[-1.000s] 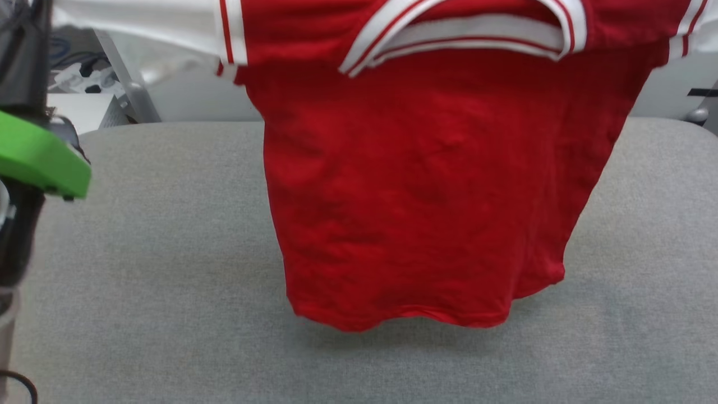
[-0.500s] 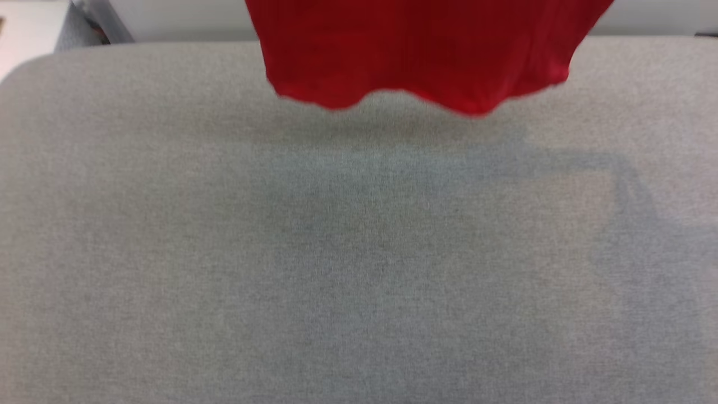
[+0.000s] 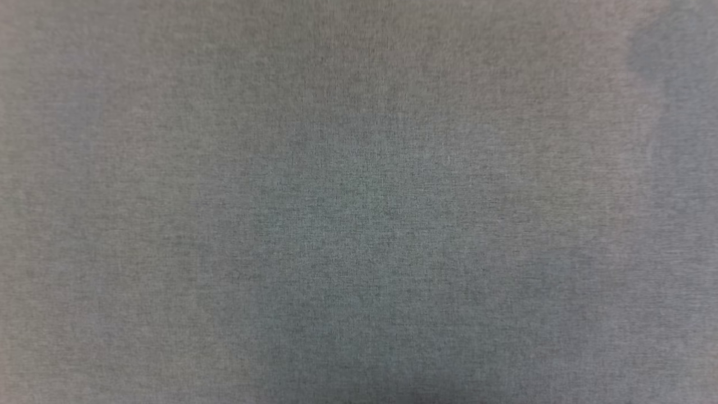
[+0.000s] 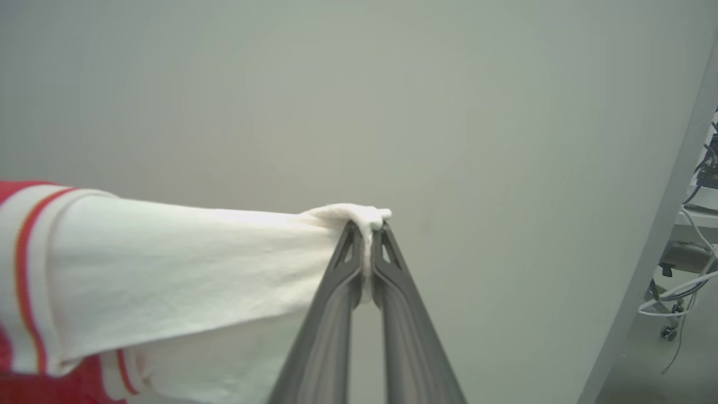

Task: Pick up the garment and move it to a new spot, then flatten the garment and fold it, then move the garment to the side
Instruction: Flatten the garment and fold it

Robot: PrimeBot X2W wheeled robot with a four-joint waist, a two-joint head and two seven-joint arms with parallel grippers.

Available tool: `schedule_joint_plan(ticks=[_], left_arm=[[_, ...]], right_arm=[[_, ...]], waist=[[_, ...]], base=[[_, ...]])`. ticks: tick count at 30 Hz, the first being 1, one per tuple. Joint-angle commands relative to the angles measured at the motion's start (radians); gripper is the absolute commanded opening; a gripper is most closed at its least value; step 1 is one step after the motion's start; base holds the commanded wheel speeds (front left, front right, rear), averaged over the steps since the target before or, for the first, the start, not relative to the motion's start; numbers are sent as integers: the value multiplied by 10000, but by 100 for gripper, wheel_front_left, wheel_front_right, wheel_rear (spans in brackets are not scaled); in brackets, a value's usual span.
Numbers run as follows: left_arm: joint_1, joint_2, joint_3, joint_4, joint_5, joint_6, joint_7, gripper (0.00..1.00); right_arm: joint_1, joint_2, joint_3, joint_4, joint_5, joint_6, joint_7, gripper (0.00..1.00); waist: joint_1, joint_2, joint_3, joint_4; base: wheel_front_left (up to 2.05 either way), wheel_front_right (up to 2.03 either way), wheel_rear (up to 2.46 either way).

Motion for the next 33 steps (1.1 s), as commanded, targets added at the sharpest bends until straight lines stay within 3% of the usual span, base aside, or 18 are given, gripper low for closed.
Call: schedule_joint_plan(ticks=[1,9,18,25,33], left_arm=[[-304,-85,21,336,86,-12,-292,0],[-532,-577,-118,2221,6,-306,-1744,0],[1221,-1084,-458,3169,-367,-598,-2937,0],[3232,-1362,-772,3395,-754,-702,-3185,0],[5867,-1443,-922,3573,-1387,-754,-3081,0]], right_arm=[[-293,97,-113,366,-200,-19,-298,0],[-470,731,104,2004,-382,-19,-1454,0],[1157,846,881,2824,289,-19,-2165,0],[2939,713,1553,3057,1196,-19,-1918,0],[5359,564,2404,3088,2239,-19,-919,0]], waist=[[-3,0,1041,79],[-3,0,1205,161],[-3,0,664,321],[-3,0,-250,297],[-3,0,-1657,238]], base=[[0,0,0],[0,0,0],[0,0,0],[0,0,0],[0,0,0]])
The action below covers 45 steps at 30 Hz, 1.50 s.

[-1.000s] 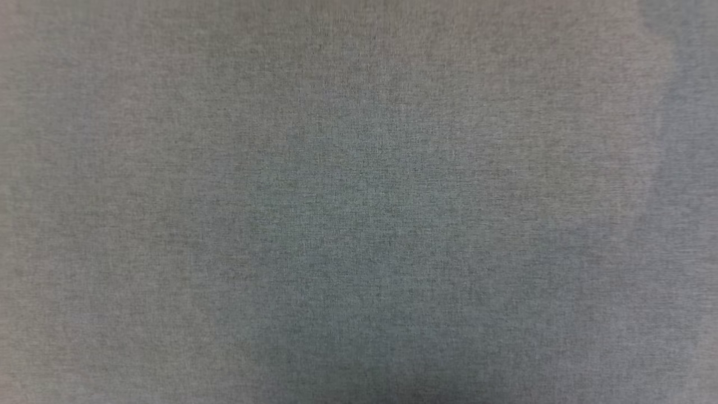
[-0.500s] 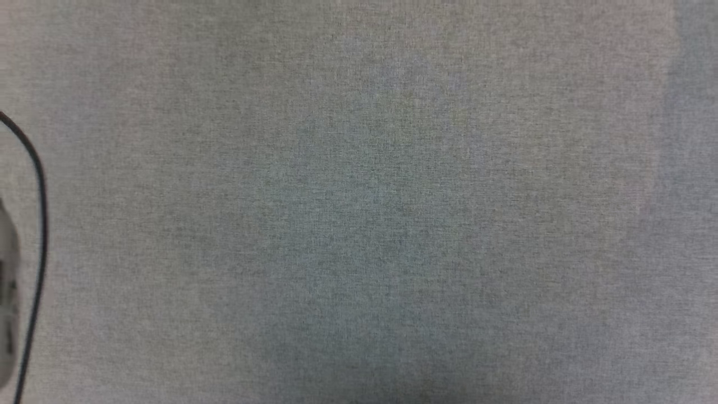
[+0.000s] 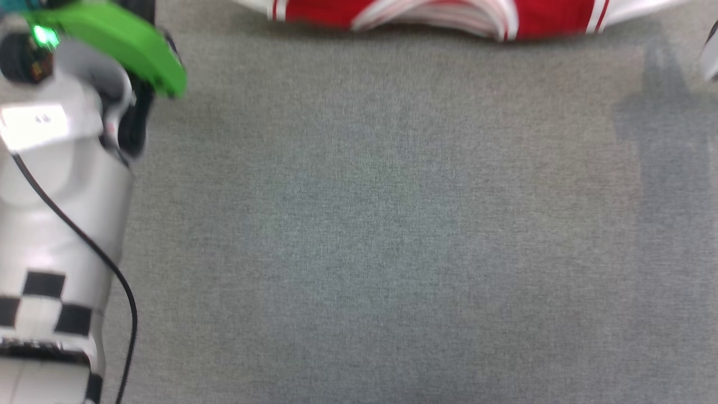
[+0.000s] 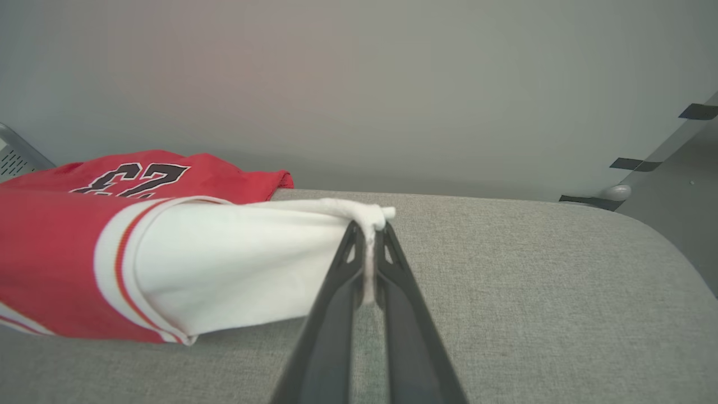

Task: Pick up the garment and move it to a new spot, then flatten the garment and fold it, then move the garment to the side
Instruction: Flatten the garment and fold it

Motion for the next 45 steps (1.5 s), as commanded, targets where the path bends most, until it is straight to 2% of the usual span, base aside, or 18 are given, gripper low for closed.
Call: schedule_joint_plan(ticks=[1,10,15,16,20,28,32,37,41,45], left_arm=[[536,66,-35,-5,-132,-42,97,0],[3155,376,-346,-301,-613,10,1386,0],[4388,652,-371,-800,-931,199,2164,0],[5126,861,-365,-1231,-1132,316,2612,0],[6116,1114,-392,-2023,-1361,548,3208,0],[8368,1740,-353,-4213,-1976,1205,4499,0],[9346,1971,-264,-5306,-2298,1536,4911,0],[10546,2273,-82,-6840,-2617,2164,5356,0],[11275,2664,-135,-7867,-2525,2462,5648,0],[11547,2605,-198,-8653,-2687,2589,5812,0]], right_arm=[[470,-54,134,-70,261,-17,215,0],[2760,-521,705,-633,1473,-17,1804,0],[3813,-752,663,-938,1952,-17,2619,0],[4439,-860,523,-1127,2192,-17,3141,0],[5238,-992,272,-1440,2365,-17,3796,0],[7124,-1152,-675,-2557,2452,-17,5329,0],[8078,-1120,-1432,-3281,2368,-17,6044,0],[9409,-1059,-2601,-4445,1899,-17,7251,0],[10400,-732,-3675,-5691,1572,-17,8222,0],[11155,-258,-4519,-6961,1059,-17,9061,0]], waist=[[0,0,-932,-58],[0,0,-2362,-50],[0,0,-3013,-110],[0,0,-3385,-165],[0,0,-3777,-223],[0,0,-4393,-325],[0,0,-4565,-357],[0,0,-4654,-367],[0,0,-4609,-368],[0,0,-4489,-327]], base=[[0,0,0],[0,0,0],[0,0,0],[0,0,0],[0,0,0],[0,0,0],[0,0,0],[0,0,0],[0,0,0],[0,0,0]])
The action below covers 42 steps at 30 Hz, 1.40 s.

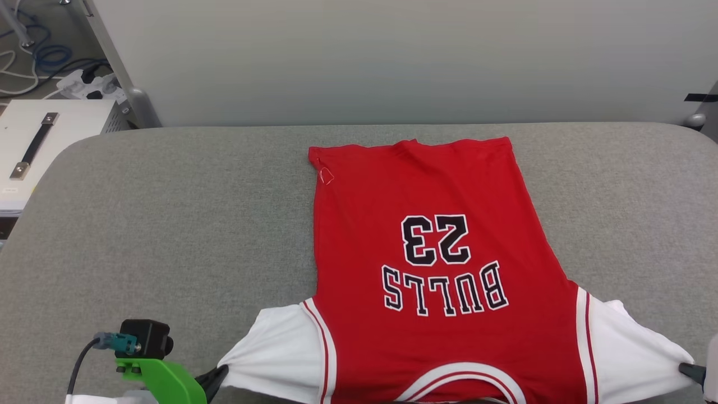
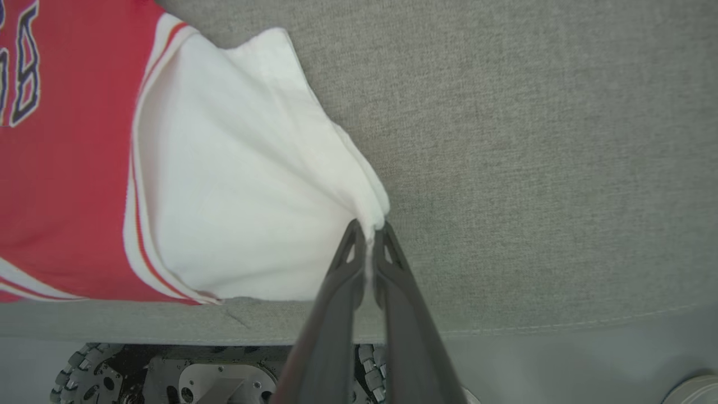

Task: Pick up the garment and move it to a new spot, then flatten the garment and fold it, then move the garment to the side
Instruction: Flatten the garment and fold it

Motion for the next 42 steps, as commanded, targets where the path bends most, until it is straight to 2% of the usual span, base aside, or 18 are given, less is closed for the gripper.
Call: schedule_joint_plan(ticks=[1,6,9,10,11,12,16,17,20,25,32,42], left_arm=[[91,37,51,-126,-85,80,25,0],[-73,-27,-115,-465,-22,74,131,0],[-135,-102,-189,-628,11,93,127,0],[-136,-116,-206,-688,21,101,123,0],[-137,-127,-219,-757,29,112,122,0],[-139,-125,-239,-842,42,123,136,0],[-157,-69,-389,-1304,207,175,235,0],[-284,-72,-501,-1668,327,228,338,0],[-453,-73,-623,-1950,460,261,458,0],[-942,-152,-803,-2366,716,195,518,0],[-1702,-282,-1068,-2465,1134,14,524,0],[-2564,-888,-1464,-2211,1338,-405,154,0]], right_arm=[[201,179,-250,-352,-206,-19,222,0],[334,900,-875,-1625,-774,-19,1045,0],[250,1122,-1001,-2199,-964,-19,1333,0],[216,1121,-981,-2363,-1019,-19,1364,41],[179,1131,-1002,-2485,-1053,-19,1403,86],[119,1136,-999,-2610,-1076,-19,1510,100],[-389,1101,-1014,-3133,-1026,-19,1696,100],[-1148,1076,-938,-3457,-982,-19,1874,100],[-2106,1020,-768,-3647,-975,-19,2076,100],[-4181,940,-261,-3470,-1176,-19,2807,100],[-6995,614,9,-1876,-1905,-19,3662,100],[-9746,176,308,517,-3352,-19,3612,100]], waist=[[1,0,93,29],[1,0,484,92],[1,0,720,162],[1,0,788,187],[1,0,870,216],[1,0,967,256],[1,0,1431,482],[1,0,1886,700],[1,0,2428,964],[1,0,3518,1535],[1,0,4776,2364],[1,0,5911,3247]], base=[[0,0,0],[0,0,0],[0,0,0],[0,0,0],[0,0,0],[0,0,0],[0,0,0],[0,0,0],[0,0,0],[0,0,0],[0,0,0],[0,0,0]])
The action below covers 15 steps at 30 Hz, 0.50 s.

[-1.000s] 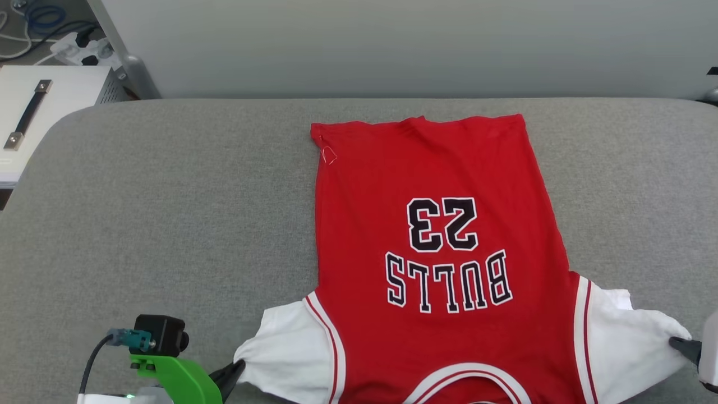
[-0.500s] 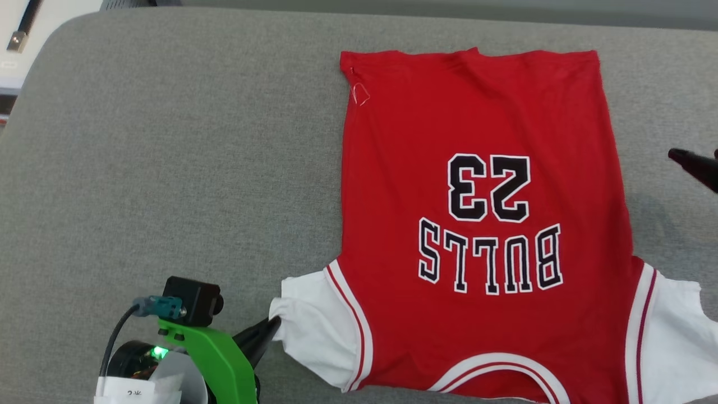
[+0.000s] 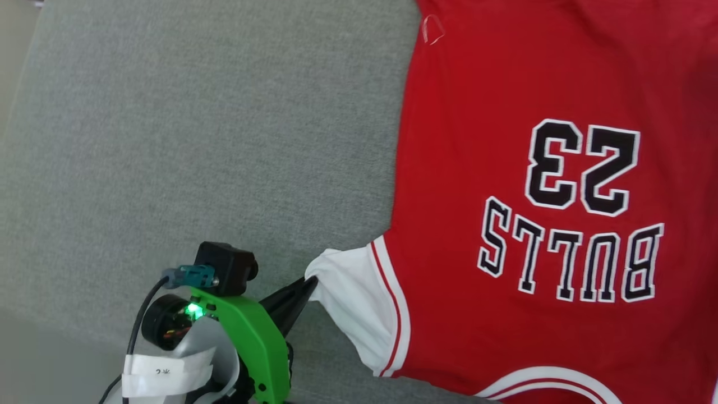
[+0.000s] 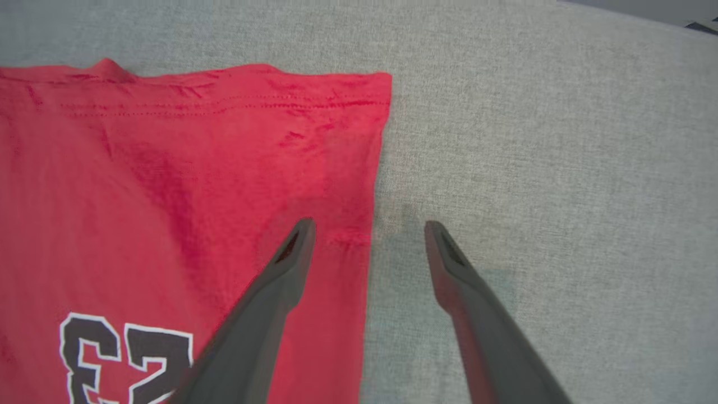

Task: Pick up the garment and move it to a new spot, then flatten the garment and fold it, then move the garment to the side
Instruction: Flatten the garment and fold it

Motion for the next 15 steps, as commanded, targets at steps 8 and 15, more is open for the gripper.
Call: schedule_joint_plan(ticks=[8,15], left_arm=[[-602,-507,-203,480,128,-270,-414,0],[-693,-610,-227,672,123,-333,-587,0]], right_arm=[[-961,-207,-30,1388,-834,-9,-358,100],[-814,-103,90,2071,-811,-9,-485,100]], waist=[[-2,0,1178,1174],[-2,0,1291,1270]], base=[[0,0,0],[0,0,0]])
